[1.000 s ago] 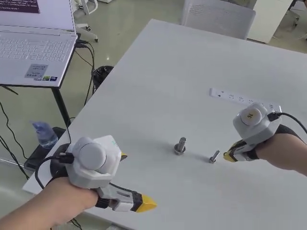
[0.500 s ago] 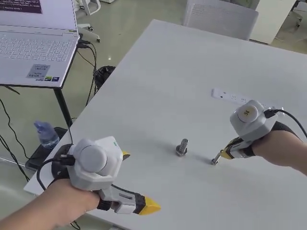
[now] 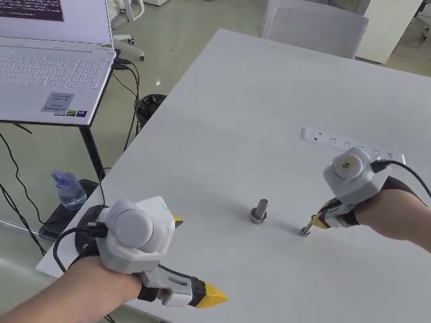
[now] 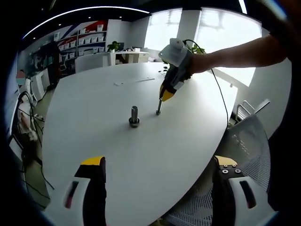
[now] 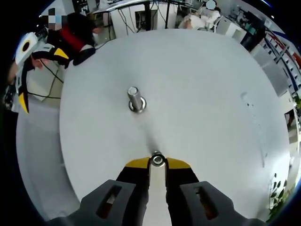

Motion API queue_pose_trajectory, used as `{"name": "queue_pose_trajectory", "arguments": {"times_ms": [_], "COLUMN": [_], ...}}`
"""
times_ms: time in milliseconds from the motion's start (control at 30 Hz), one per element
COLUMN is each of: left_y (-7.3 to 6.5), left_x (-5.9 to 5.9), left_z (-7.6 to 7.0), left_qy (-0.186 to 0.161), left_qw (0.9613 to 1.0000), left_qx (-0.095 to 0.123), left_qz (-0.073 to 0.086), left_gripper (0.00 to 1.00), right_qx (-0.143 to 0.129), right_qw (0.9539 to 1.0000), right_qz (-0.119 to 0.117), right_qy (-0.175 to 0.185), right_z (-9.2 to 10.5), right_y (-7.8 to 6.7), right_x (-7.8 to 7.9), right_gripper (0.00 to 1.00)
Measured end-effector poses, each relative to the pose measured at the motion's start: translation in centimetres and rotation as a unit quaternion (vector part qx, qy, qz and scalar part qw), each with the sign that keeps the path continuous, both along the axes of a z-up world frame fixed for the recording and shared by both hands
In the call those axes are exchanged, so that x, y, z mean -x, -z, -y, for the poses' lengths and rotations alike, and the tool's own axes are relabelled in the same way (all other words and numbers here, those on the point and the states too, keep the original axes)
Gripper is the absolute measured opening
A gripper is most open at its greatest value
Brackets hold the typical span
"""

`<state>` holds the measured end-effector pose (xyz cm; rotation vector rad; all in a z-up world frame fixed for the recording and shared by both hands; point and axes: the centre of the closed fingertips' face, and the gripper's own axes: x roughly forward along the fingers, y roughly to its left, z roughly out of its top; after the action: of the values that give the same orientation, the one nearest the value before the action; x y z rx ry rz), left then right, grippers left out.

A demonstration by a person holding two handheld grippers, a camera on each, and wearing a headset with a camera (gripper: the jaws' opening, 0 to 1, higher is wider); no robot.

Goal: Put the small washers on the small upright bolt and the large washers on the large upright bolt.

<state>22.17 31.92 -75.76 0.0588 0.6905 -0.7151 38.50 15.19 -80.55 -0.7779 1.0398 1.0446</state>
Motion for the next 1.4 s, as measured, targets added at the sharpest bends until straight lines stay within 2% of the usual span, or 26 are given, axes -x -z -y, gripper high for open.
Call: {"name": "queue_pose_trajectory", "arguments": {"times_ms": [233, 400, 567, 1400], "left_y": [0.1, 0.6, 0.5, 1.3], "left_x": [-0.2, -0.1, -0.2, -0.1], "left_z": [0.1, 0.1, 0.1, 0.0], "left_qy": [0.003, 0.009, 0.008, 0.001], "left_qw": [1.0000, 0.9999, 0.9999, 0.9997], "left_qx": [0.000, -0.002, 0.003, 0.007], "left_qz": [-0.002, -0.010, -0.011, -0.022], "left_gripper": [0.97, 0.95, 0.94, 0.93], "right_qx": [0.001, 0.003, 0.003, 0.023], "right_qw": [1.0000, 0.9999, 0.9999, 0.9995], "right_qz": [-0.005, -0.010, -0.013, -0.014], "right_qy": [0.003, 0.003, 0.004, -0.017], "right_z": [0.1, 0.0, -0.1, -0.2], "right_y": [0.5, 0.9, 1.3, 3.5], "right_x": [-0.4, -0.5, -0.5, -0.5], "right_gripper": [0.12, 0.12, 0.12, 0.12]}}
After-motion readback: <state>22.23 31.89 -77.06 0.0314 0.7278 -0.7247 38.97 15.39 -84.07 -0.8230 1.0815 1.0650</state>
